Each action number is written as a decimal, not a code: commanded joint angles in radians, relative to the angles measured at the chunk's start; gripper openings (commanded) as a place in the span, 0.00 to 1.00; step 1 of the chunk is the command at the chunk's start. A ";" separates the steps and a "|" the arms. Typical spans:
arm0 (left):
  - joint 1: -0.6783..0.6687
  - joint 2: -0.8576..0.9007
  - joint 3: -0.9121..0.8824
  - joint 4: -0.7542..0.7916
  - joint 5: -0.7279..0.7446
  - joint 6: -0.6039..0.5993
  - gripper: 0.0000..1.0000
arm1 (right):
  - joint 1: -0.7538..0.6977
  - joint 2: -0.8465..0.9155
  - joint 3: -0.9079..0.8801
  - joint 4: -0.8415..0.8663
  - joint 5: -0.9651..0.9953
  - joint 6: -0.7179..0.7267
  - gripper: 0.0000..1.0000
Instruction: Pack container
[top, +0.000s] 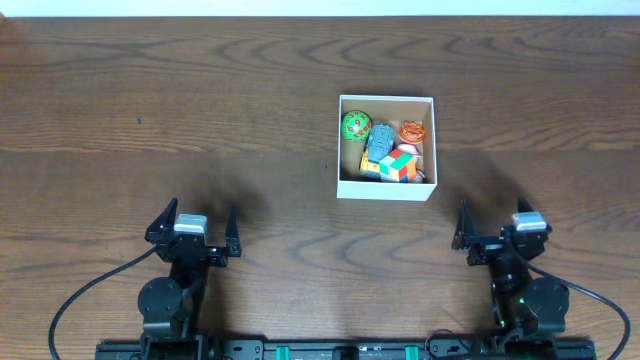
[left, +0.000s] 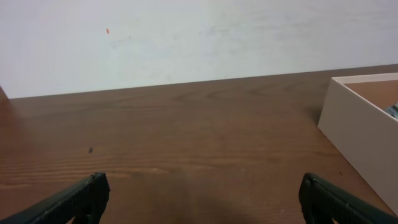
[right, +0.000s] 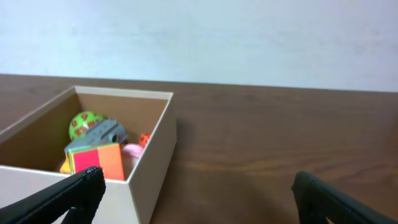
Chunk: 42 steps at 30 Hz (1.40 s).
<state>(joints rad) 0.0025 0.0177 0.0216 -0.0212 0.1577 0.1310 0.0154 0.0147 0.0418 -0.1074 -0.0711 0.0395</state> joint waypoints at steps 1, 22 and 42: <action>-0.004 0.000 -0.018 -0.034 0.015 -0.005 0.98 | 0.010 -0.010 -0.007 0.002 0.003 -0.018 0.99; -0.004 0.000 -0.018 -0.034 0.015 -0.005 0.98 | 0.010 -0.010 -0.008 -0.022 0.003 -0.018 0.99; -0.004 0.000 -0.018 -0.034 0.015 -0.005 0.98 | 0.010 -0.010 -0.008 -0.024 0.125 -0.018 0.99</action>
<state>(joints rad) 0.0025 0.0177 0.0216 -0.0212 0.1574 0.1310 0.0154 0.0128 0.0418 -0.1314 0.0135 0.0368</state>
